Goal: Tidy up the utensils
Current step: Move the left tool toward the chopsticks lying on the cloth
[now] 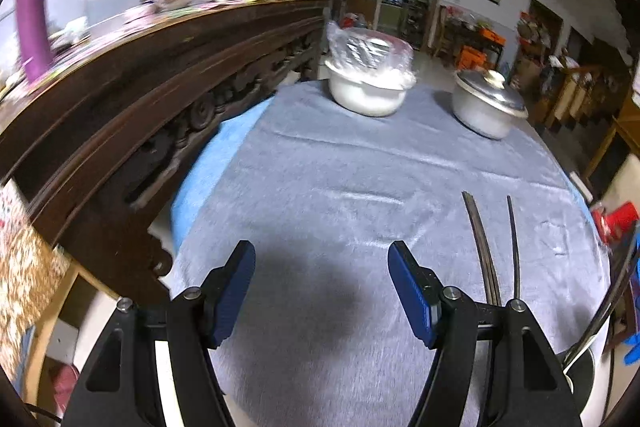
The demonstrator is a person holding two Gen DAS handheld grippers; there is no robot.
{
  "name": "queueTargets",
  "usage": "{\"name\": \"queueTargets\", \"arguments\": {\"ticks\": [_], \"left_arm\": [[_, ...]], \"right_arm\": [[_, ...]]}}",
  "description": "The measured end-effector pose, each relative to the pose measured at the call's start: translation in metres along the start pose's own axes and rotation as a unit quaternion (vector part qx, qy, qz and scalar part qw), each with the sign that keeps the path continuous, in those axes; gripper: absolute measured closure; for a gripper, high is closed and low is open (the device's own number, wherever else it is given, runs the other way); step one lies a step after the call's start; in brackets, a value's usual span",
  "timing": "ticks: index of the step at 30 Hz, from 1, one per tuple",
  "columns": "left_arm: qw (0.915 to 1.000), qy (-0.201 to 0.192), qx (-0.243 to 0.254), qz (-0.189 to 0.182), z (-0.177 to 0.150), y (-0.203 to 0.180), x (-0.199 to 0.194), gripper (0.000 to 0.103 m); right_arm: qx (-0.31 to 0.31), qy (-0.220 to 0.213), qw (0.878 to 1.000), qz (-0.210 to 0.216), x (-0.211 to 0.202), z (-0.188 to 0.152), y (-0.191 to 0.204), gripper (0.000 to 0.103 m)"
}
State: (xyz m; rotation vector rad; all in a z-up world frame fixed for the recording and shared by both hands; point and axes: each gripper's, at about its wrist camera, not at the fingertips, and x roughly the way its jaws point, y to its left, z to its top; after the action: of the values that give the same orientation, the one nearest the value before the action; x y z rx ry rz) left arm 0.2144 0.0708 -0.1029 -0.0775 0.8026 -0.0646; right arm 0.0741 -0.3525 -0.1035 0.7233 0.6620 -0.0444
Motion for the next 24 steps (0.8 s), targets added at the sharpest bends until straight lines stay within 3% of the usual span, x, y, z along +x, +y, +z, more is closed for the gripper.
{"name": "queueTargets", "arguments": {"ticks": [5,11,18,24], "left_arm": [[0.9995,0.023,0.020,-0.006,0.008,-0.009,0.024,0.033],[0.9972,0.045,0.032,-0.049,0.014,-0.030,0.043,0.033],[0.9882,0.090,0.069,-0.103,0.012,-0.072,0.074,0.033],[0.9790,0.107,0.128,-0.117,0.000,-0.112,0.100,0.033]], "right_arm": [[0.009,0.013,1.000,0.002,0.010,0.000,-0.006,0.058],[0.003,0.026,1.000,0.001,0.024,0.000,-0.003,0.058],[0.007,0.047,0.999,-0.003,0.042,-0.005,-0.008,0.058],[0.014,0.058,0.998,-0.008,0.057,-0.002,-0.017,0.058]]}}
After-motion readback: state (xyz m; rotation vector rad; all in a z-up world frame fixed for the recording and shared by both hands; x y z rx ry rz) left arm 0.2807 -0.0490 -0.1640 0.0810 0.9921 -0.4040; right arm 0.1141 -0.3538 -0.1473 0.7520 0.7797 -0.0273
